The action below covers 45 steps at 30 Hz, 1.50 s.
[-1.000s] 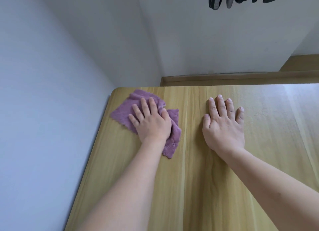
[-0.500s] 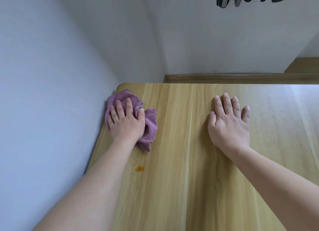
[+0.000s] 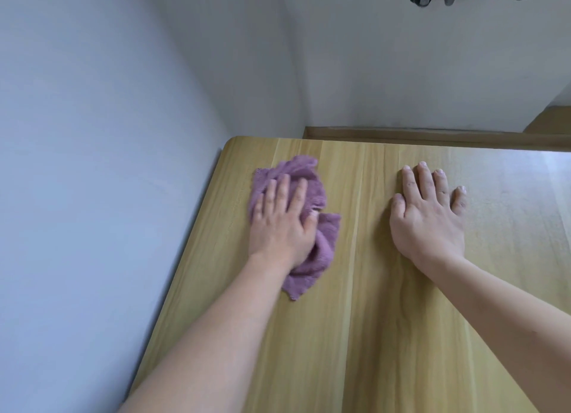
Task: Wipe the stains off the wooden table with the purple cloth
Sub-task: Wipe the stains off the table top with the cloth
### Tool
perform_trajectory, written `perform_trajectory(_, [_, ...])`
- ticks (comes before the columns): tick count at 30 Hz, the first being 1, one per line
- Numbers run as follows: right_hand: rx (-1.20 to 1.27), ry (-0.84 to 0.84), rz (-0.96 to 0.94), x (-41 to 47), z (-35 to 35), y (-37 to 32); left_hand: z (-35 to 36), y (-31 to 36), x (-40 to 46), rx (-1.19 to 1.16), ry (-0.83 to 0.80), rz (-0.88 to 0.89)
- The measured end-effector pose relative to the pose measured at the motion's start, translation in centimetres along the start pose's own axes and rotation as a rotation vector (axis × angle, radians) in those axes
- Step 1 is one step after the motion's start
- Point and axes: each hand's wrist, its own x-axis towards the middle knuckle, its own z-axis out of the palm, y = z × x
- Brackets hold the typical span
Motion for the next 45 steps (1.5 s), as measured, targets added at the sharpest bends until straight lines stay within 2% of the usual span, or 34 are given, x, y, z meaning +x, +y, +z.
perform_trajectory(5, [0.011, -0.006, 0.002, 0.0, -0.1, -0.2, -0.8, -8.3, -1.3, 0.017, 0.026, -0.223])
perform_trajectory(7, [0.003, -0.003, -0.001, 0.0, -0.1, -0.2, -0.6, -7.5, -1.1, -0.003, 0.025, -0.295])
perform_trajectory(10, [-0.01, -0.001, -0.004, 0.0, 0.0, -0.2, -0.4, -2.6, -0.5, -0.065, 0.014, -0.394])
perform_trajectory(15, [-0.009, 0.004, -0.004, 0.2, -0.1, -0.1, 0.6, 7.1, -3.0, -0.078, 0.049, -0.107])
perform_trajectory(17, [-0.009, 0.005, -0.004, 0.2, -0.1, -0.2, 0.7, 7.2, -3.9, -0.055, 0.035, -0.019])
perform_trajectory(20, [0.001, 0.006, -0.001, 0.2, 0.0, -0.1, 0.4, 3.9, -4.2, -0.008, 0.023, 0.07])
perform_trajectory(26, [0.005, -0.002, -0.005, -0.1, -0.3, -0.5, 0.2, -4.6, -5.7, 0.027, 0.025, -0.107])
perform_trajectory(34, [0.005, -0.052, -0.013, -0.7, -0.7, -0.8, 0.2, -4.1, -5.3, 0.002, 0.069, -0.146])
perform_trajectory(38, [0.104, -0.104, -0.106, -6.7, -0.2, -2.7, 0.0, -3.9, -5.4, -0.01, 0.066, -0.144])
perform_trajectory(41, [0.011, -0.112, -0.189, -11.9, 0.8, -3.1, -0.1, -3.8, -5.3, -0.014, 0.047, -0.142])
perform_trajectory(45, [-0.032, -0.095, -0.194, -11.8, 1.1, -2.8, -0.4, -3.6, -5.3, -0.016, 0.026, -0.173])
